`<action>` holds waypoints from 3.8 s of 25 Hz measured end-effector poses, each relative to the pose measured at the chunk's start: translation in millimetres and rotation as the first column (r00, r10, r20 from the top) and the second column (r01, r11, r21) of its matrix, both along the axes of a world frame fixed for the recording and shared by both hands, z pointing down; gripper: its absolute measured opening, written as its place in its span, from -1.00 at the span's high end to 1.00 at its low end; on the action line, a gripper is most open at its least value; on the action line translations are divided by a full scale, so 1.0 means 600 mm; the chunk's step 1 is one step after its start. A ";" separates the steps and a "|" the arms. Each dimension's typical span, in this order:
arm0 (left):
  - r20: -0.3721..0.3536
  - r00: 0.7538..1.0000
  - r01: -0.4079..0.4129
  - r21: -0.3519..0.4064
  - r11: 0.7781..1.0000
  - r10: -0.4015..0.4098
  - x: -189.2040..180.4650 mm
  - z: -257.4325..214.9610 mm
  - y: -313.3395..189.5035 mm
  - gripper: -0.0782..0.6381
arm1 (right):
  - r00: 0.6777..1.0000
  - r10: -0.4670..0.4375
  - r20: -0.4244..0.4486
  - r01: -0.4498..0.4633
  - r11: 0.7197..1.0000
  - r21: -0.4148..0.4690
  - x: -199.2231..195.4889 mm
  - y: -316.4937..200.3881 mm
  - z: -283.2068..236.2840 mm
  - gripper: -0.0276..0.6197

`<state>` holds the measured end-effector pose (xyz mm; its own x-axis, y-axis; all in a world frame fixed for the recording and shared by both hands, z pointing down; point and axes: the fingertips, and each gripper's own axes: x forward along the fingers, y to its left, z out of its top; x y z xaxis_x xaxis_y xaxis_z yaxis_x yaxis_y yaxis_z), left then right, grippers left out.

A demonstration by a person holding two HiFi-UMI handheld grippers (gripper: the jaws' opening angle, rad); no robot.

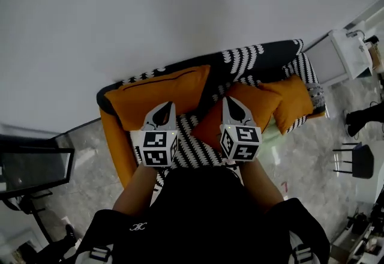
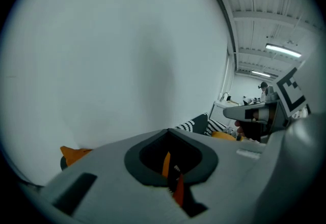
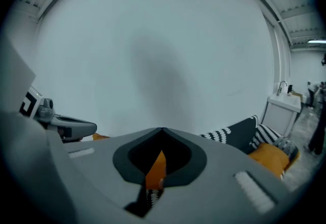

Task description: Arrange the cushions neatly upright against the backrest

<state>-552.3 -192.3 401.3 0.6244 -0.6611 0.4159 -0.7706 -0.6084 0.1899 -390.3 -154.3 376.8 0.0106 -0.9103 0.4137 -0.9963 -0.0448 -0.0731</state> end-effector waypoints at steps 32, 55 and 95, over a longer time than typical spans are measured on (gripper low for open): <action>0.135 0.984 -0.114 -0.023 0.993 0.116 0.652 0.043 0.386 0.76 | 0.989 0.091 0.117 -0.084 0.995 -0.062 0.645 0.416 0.103 0.90; 0.067 0.998 0.016 -0.187 0.982 -0.004 0.626 0.132 0.150 0.76 | 0.997 -0.075 -0.032 0.063 0.958 -0.280 0.703 0.147 0.216 0.89; 0.518 0.695 0.697 -0.655 0.291 -0.499 0.470 0.563 0.527 -0.45 | 0.773 -0.607 0.183 0.493 0.394 -0.776 0.853 0.066 0.645 0.02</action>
<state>-270.2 124.1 739.1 0.0460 -0.1648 0.9853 -0.9260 0.3629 0.1039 121.5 -114.8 764.0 -0.2751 -0.0795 0.9581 -0.8217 0.5368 -0.1914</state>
